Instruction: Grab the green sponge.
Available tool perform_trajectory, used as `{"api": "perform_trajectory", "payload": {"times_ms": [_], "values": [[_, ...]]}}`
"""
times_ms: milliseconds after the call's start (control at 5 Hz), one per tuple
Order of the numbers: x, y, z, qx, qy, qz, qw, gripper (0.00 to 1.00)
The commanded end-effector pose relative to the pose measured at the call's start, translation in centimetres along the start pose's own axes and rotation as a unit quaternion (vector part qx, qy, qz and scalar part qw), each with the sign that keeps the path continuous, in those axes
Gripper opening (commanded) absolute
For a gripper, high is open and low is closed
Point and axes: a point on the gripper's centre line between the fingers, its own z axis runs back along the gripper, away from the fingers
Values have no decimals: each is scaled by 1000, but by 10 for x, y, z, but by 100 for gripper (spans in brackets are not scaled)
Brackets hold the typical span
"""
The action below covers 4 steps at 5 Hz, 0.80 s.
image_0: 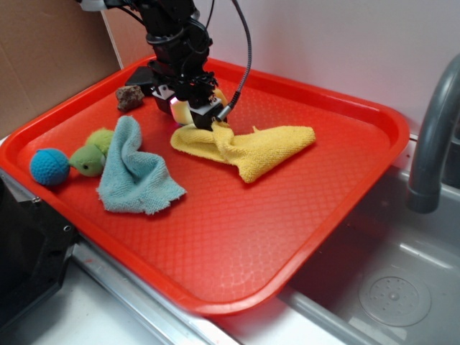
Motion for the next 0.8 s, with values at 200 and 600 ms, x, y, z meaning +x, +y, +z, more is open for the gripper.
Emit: {"api": "perform_trajectory", "payload": {"times_ms": [200, 600], "values": [[-12, 5, 93, 17, -65, 15, 998, 0], [-57, -18, 198, -8, -92, 14, 996, 0]]}}
